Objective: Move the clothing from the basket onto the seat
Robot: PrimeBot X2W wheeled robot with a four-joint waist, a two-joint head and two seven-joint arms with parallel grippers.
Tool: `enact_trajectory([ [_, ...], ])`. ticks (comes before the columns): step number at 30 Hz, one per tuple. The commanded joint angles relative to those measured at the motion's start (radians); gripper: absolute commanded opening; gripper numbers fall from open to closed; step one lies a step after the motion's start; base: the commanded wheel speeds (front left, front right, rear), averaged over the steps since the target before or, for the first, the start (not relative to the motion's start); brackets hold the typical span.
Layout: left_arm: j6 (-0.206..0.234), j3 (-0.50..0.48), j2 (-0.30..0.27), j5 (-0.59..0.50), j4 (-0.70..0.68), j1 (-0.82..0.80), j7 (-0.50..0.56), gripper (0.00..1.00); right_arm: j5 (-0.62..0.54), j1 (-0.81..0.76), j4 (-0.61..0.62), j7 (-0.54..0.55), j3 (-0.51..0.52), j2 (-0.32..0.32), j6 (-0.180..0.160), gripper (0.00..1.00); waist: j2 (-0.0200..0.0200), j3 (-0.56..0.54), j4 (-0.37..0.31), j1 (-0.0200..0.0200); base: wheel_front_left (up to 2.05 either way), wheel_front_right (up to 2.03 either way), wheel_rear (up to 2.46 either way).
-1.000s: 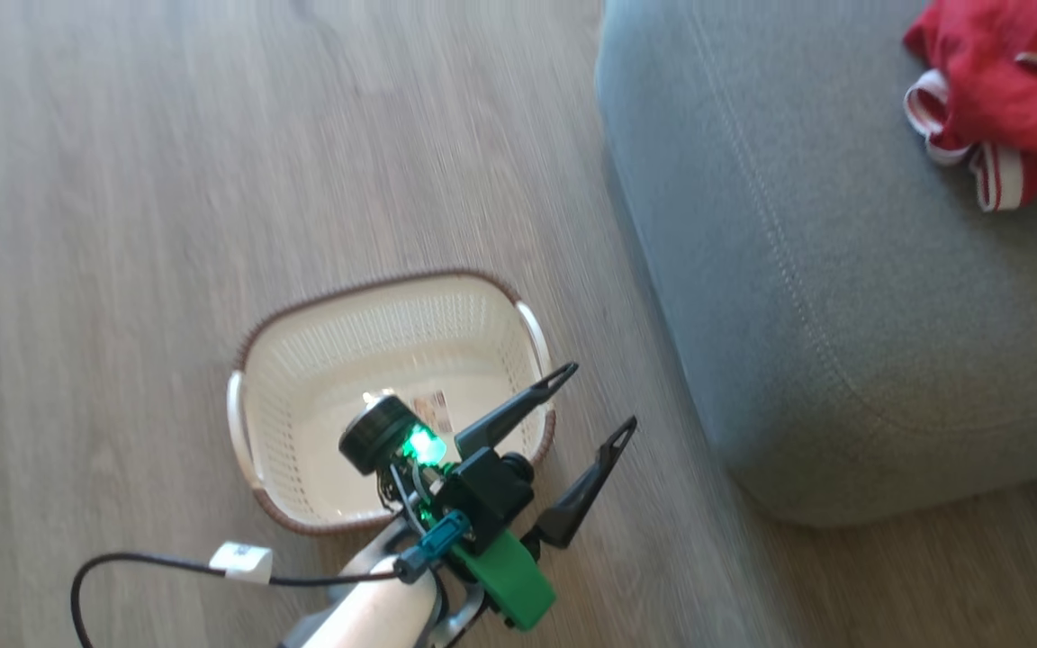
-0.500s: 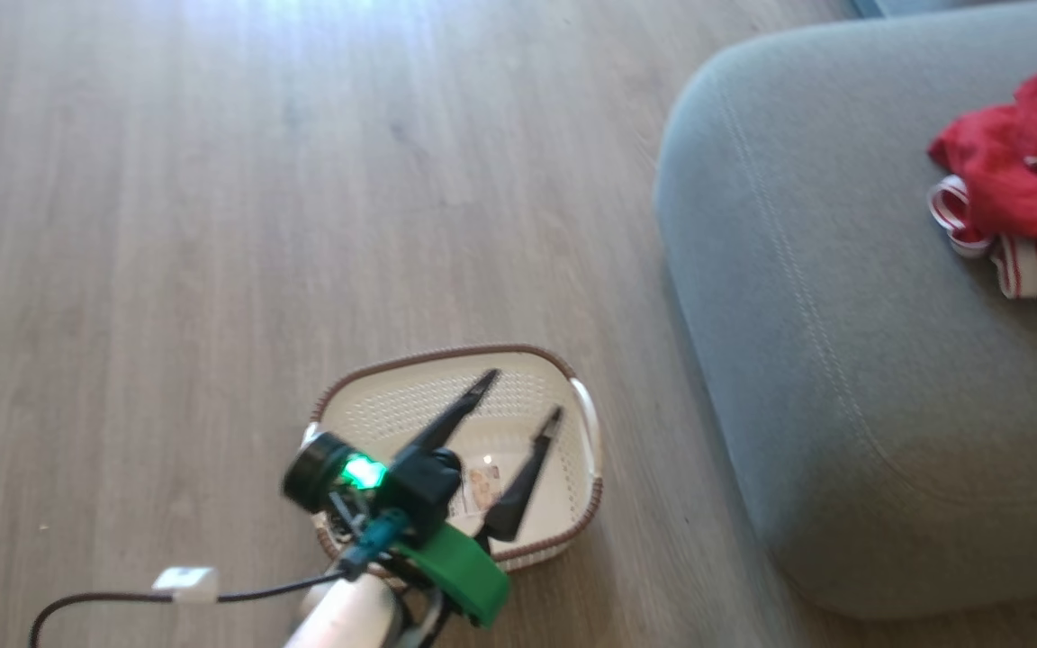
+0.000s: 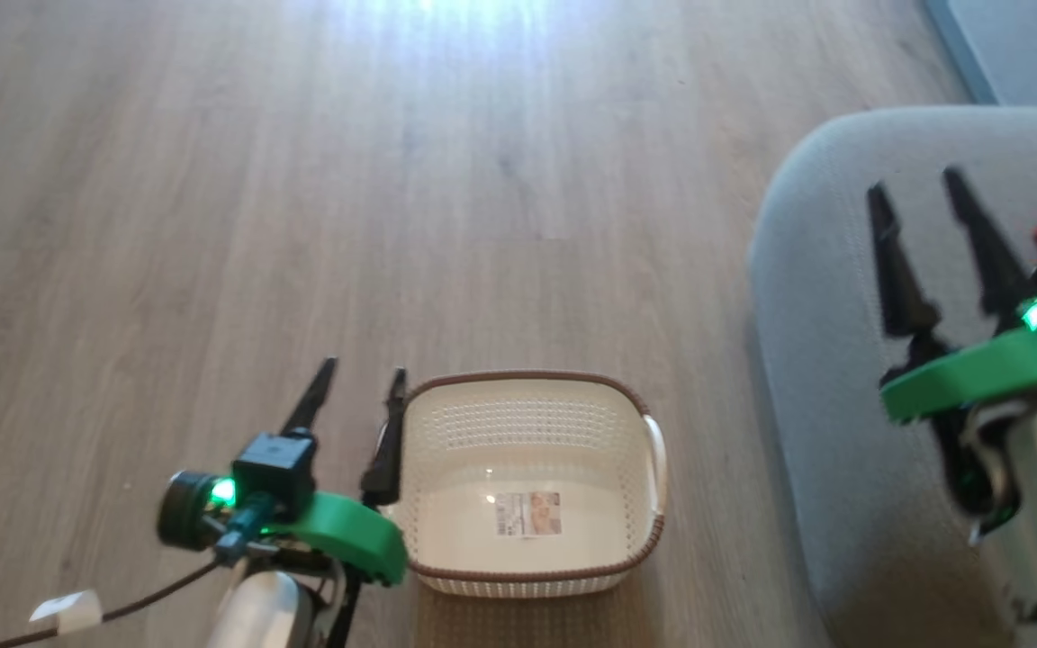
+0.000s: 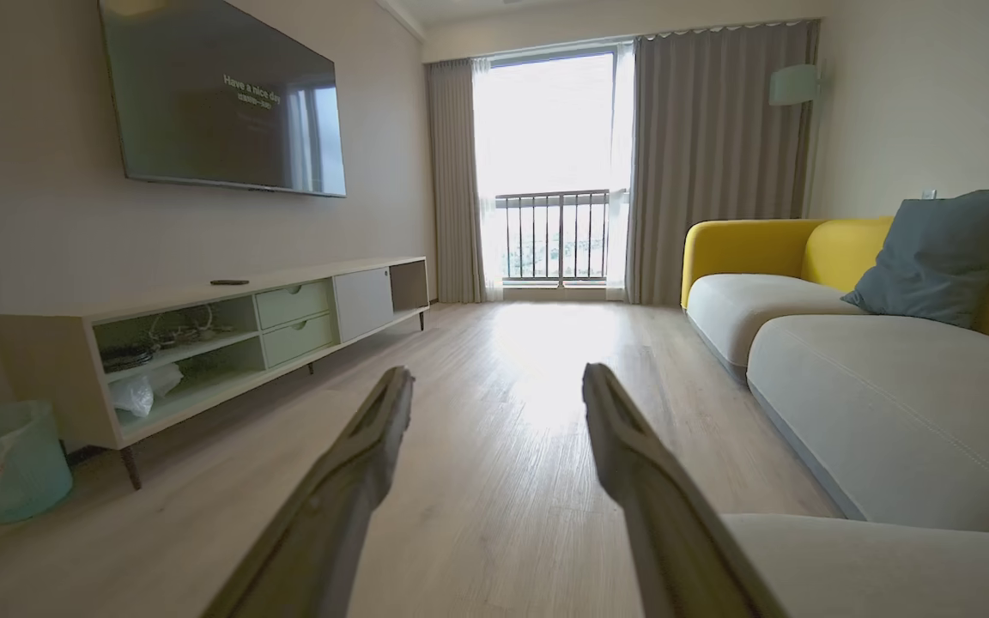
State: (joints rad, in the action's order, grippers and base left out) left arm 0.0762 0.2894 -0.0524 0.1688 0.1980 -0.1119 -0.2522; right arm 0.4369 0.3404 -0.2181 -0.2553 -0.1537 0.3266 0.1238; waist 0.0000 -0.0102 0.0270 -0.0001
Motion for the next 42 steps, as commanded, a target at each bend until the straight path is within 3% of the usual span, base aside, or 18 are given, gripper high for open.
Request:
enact_trajectory([
  [1,0.020,-0.053,0.002,0.007,-0.028,-0.024,-0.010,1.00,-0.010,-0.008,0.045,-0.006,0.001,-0.008,0.007,1.00,0.0000,-0.012,0.030,0.0001,0.00,0.00,0.00],
  [7,0.083,-0.127,0.002,0.036,-0.005,-0.006,-0.010,1.00,-0.077,-0.109,0.092,-0.006,0.039,-0.090,0.007,1.00,0.0000,-0.012,0.069,0.0001,0.00,0.00,0.00],
  [21,0.093,-0.112,0.002,0.025,-0.027,0.048,-0.010,1.00,-0.194,-0.336,0.167,-0.006,0.116,-0.247,0.007,1.00,0.0000,-0.022,0.088,0.0001,0.00,0.00,0.00],
  [28,0.111,-0.106,0.002,0.026,-0.013,0.070,-0.010,1.00,-0.218,-0.362,0.167,-0.006,0.114,-0.268,0.007,1.00,0.0000,-0.024,0.071,0.0001,0.00,0.00,0.00],
  [32,0.076,-0.094,0.002,0.017,-0.005,0.072,-0.010,1.00,-0.218,-0.362,0.165,-0.006,0.131,-0.272,0.007,1.00,0.0000,-0.023,0.066,0.0001,0.00,0.00,0.00],
  [39,0.106,-0.098,0.002,0.004,-0.031,0.069,-0.010,1.00,-0.220,-0.361,0.152,-0.006,0.126,-0.275,0.007,1.00,0.0000,-0.017,0.061,0.0001,0.00,0.00,0.00],
  [42,0.097,-0.102,0.002,0.040,-0.052,0.075,-0.010,1.00,-0.223,-0.360,0.144,-0.006,0.121,-0.276,0.007,1.00,0.0000,-0.016,0.060,0.0001,0.00,0.00,0.00],
])
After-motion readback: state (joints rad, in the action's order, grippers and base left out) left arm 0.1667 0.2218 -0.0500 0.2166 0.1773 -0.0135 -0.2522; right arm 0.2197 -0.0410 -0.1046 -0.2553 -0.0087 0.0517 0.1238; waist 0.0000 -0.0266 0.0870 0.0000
